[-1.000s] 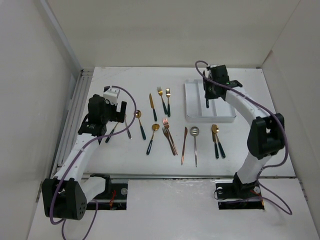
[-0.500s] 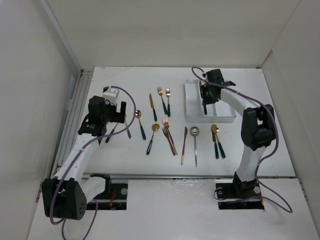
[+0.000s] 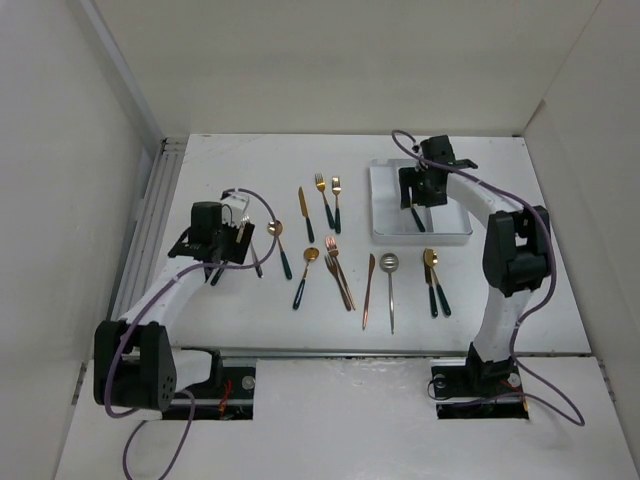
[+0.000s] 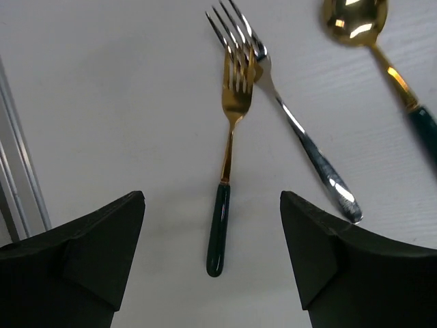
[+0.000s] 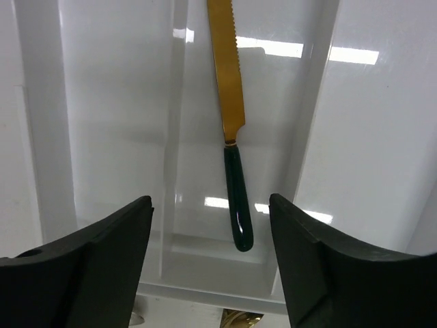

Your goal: Sort the eating utensils into containers

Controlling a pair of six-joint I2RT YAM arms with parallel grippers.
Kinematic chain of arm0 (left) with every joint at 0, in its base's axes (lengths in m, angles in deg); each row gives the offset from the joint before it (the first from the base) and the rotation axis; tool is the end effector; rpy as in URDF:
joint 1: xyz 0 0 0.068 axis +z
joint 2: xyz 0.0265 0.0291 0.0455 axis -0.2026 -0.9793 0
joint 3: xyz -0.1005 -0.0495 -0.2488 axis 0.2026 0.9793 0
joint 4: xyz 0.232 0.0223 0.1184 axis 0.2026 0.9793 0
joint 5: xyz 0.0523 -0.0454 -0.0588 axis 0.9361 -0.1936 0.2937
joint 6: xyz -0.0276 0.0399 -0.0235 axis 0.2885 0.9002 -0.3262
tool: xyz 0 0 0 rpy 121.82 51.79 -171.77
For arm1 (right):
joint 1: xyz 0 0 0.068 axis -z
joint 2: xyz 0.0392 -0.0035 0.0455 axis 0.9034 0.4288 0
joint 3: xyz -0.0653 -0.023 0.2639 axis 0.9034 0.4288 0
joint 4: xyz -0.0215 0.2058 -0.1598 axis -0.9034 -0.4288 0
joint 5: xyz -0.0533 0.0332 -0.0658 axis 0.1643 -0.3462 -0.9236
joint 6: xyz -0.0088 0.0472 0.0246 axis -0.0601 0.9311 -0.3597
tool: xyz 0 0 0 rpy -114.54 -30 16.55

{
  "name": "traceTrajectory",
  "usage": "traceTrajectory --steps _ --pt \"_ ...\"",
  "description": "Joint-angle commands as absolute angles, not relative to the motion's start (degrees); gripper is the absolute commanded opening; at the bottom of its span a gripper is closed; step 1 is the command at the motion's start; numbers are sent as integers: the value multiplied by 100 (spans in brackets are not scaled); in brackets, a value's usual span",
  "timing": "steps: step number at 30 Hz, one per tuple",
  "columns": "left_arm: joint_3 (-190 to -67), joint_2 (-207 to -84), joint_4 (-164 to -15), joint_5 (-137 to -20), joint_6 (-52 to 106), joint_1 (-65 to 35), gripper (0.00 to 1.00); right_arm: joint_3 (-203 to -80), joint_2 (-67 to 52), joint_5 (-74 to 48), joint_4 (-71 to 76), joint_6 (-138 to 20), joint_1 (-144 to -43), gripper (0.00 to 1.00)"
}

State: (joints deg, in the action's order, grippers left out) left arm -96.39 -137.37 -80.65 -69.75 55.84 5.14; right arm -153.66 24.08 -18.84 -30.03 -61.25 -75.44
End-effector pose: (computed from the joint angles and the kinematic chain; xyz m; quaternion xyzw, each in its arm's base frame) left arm 0.2523 -0.0288 0.2397 0.1837 0.8605 0.0486 0.4728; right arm 0.4190 0.0810 0.2159 -0.0563 0.9594 0.0480 0.2723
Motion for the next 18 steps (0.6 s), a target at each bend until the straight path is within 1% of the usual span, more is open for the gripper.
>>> traceTrajectory --steps 1,2,3,4,7,9,11,15,16,18 --pt "-9874 -14144 -7512 -6864 6211 509 77 -15559 1898 -1833 -2926 -6161 -7664 76" --pt "-9961 -14450 -7424 -6864 6212 509 75 -15559 1749 -1833 -2873 -6161 -7665 77" --pt "-10145 -14610 -7354 -6864 6273 570 72 -15507 1669 -1833 -2872 -6100 -7726 88" --pt "-10251 -14768 -7170 -6864 6273 571 71 -15506 1590 -1833 -2872 -6100 -7727 95" --pt "-10463 -15226 -6906 -7118 6326 685 67 -15445 1309 -1833 -2741 -6047 -7832 95" --pt "-10463 -15340 -6852 -7233 6326 685 67 -15444 1142 -1894 -2740 -6047 -7902 95" --pt "-10463 -15402 -6799 -7234 6326 685 67 -15392 1036 -1974 -2740 -6047 -7963 95" --pt "-10349 -15683 -6799 -7031 6326 738 62 -15277 808 -1974 -2688 -6047 -7964 95" --pt "-10349 -15788 -6799 -7031 6326 808 62 -15225 729 -1974 -2688 -6047 -7964 95" --pt "-10349 -15911 -6799 -7031 6378 860 59 -15225 667 -1974 -2688 -6047 -7964 95"
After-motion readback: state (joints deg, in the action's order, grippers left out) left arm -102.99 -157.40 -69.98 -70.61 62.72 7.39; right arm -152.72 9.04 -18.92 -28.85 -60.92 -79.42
